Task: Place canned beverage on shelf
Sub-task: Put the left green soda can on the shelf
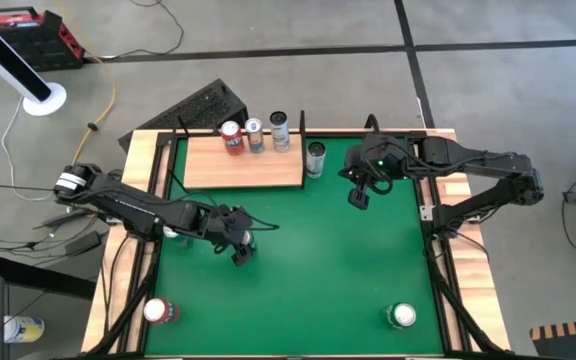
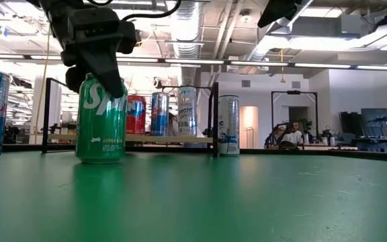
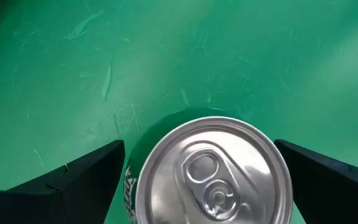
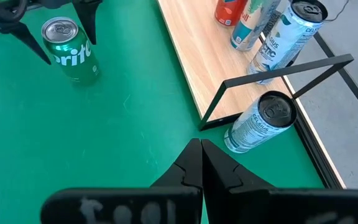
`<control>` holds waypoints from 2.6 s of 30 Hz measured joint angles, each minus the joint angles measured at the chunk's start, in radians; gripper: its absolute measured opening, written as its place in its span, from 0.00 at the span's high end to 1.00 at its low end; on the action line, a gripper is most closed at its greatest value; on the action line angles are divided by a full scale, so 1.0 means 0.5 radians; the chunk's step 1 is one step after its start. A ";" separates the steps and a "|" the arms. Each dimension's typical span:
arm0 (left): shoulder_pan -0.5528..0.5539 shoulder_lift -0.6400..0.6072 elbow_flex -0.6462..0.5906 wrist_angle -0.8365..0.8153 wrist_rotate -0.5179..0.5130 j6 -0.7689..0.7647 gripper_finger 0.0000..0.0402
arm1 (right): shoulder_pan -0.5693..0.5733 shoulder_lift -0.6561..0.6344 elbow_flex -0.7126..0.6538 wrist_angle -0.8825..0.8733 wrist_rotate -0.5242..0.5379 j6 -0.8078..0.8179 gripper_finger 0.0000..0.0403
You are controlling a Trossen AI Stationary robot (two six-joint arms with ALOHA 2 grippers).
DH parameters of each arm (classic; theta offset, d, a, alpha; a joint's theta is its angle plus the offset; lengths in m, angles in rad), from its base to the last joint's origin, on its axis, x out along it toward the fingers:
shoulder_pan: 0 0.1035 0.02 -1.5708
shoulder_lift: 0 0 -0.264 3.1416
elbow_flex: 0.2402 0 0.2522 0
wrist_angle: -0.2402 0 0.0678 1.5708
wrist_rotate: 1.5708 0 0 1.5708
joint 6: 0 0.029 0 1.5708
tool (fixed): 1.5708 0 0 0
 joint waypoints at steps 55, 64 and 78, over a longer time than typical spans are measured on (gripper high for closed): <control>2.086 -0.146 0.494 -0.928 0.770 2.121 0.28 | -0.027 0.000 -0.063 0.125 0.092 -0.217 0.95; 2.163 -0.104 0.494 -0.872 0.916 2.147 0.28 | -0.027 0.000 -0.063 0.115 0.084 -0.220 0.95; 2.167 -0.093 0.366 -0.709 0.958 2.049 0.15 | -0.028 0.001 -0.062 0.115 0.083 -0.226 0.95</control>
